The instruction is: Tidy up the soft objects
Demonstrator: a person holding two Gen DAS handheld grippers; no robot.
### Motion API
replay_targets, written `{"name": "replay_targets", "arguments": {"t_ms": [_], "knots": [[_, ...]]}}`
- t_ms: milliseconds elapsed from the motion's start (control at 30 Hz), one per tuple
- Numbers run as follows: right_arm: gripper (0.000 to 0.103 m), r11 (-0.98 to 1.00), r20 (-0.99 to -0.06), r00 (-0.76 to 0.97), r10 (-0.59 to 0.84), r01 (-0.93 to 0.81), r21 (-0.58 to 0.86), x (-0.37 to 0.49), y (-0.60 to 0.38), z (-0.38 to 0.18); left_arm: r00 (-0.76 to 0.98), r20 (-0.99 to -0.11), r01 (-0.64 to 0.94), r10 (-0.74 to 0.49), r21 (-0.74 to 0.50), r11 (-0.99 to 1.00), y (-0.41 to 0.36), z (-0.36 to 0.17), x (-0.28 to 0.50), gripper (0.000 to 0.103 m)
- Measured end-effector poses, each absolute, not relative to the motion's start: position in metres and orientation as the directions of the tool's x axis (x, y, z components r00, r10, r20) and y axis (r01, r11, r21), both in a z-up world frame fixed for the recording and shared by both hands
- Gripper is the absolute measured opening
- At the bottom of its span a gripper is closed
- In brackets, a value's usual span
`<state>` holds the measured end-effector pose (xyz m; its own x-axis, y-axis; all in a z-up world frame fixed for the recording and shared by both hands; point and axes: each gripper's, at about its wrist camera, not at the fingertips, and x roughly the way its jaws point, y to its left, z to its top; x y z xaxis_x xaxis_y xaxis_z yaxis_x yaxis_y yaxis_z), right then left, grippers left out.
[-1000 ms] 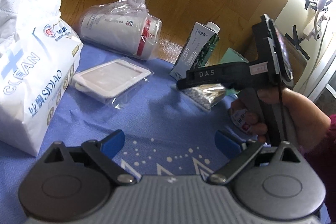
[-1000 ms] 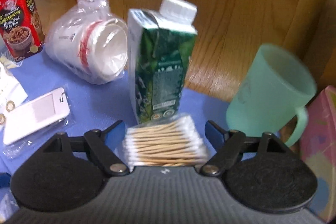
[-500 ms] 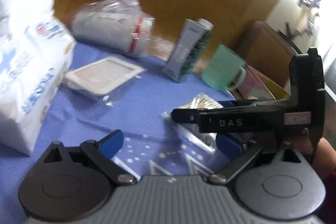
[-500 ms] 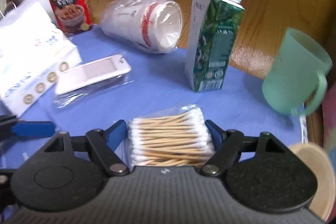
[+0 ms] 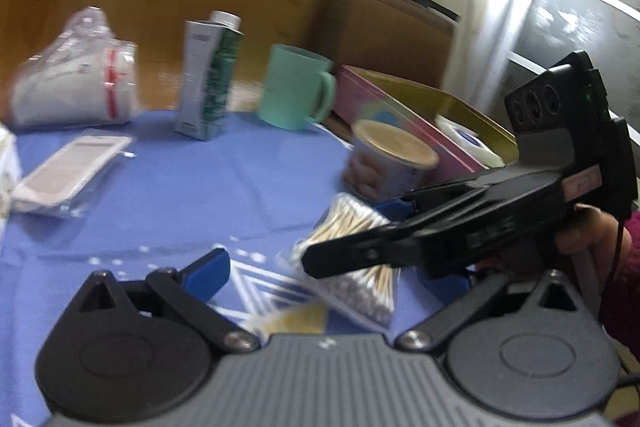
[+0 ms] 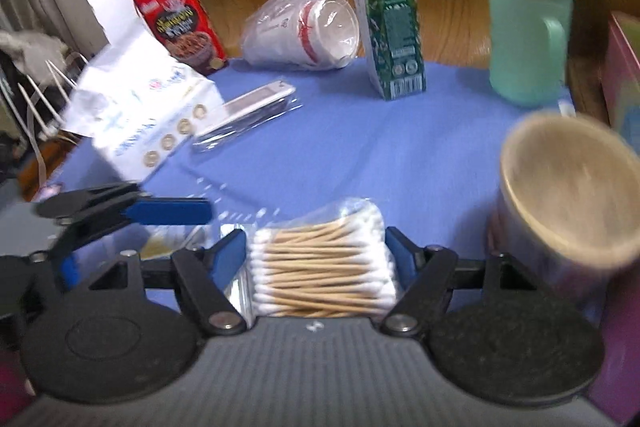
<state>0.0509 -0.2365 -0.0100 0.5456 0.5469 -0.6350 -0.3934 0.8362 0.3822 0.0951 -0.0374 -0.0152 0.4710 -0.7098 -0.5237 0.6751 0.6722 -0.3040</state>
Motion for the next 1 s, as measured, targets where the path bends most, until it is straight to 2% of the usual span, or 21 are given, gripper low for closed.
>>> {"name": "replay_targets", "arguments": {"t_ms": [133, 200, 333, 533, 733, 833, 933, 1000], "knots": [[0.075, 0.771, -0.579, 0.512, 0.635, -0.363, 0.524, 0.03, -0.258, -0.011, 0.422, -0.508, 0.725, -0.751, -0.309, 0.615, -0.041, -0.014, 0.085, 0.103], [0.075, 0.769, -0.546, 0.551, 0.631, -0.348, 0.536, 0.02, -0.265, -0.007, 0.436, -0.499, 0.722, -0.749, -0.303, 0.622, -0.04, -0.013, 0.084, 0.103], [0.075, 0.774, -0.479, 0.638, 0.603, -0.322, 0.546, 0.005, -0.279, 0.002, 0.455, -0.488, 0.649, -0.744, -0.39, 0.653, -0.025, -0.016, 0.099, 0.103], [0.075, 0.834, -0.487, 0.687, 0.539, -0.351, 0.426, -0.013, -0.267, -0.002, 0.477, -0.497, 0.517, -0.725, -0.509, 0.689, -0.005, -0.025, 0.124, 0.103], [0.075, 0.874, -0.545, 0.685, 0.483, -0.413, 0.256, -0.02, -0.243, -0.018, 0.51, -0.515, 0.468, -0.688, -0.505, 0.725, 0.002, -0.025, 0.124, 0.102], [0.075, 0.874, -0.553, 0.685, 0.475, -0.442, 0.203, -0.021, -0.237, -0.02, 0.529, -0.533, 0.435, -0.66, -0.498, 0.75, 0.007, -0.022, 0.117, 0.098], [0.077, 0.864, -0.552, 0.684, 0.477, -0.48, 0.152, -0.026, -0.232, -0.02, 0.515, -0.513, 0.393, -0.687, -0.57, 0.721, 0.021, -0.02, 0.108, 0.097], [0.078, 0.864, -0.556, 0.688, 0.466, -0.488, 0.121, -0.024, -0.229, -0.022, 0.502, -0.523, 0.375, -0.689, -0.586, 0.718, 0.023, -0.018, 0.103, 0.092]]}}
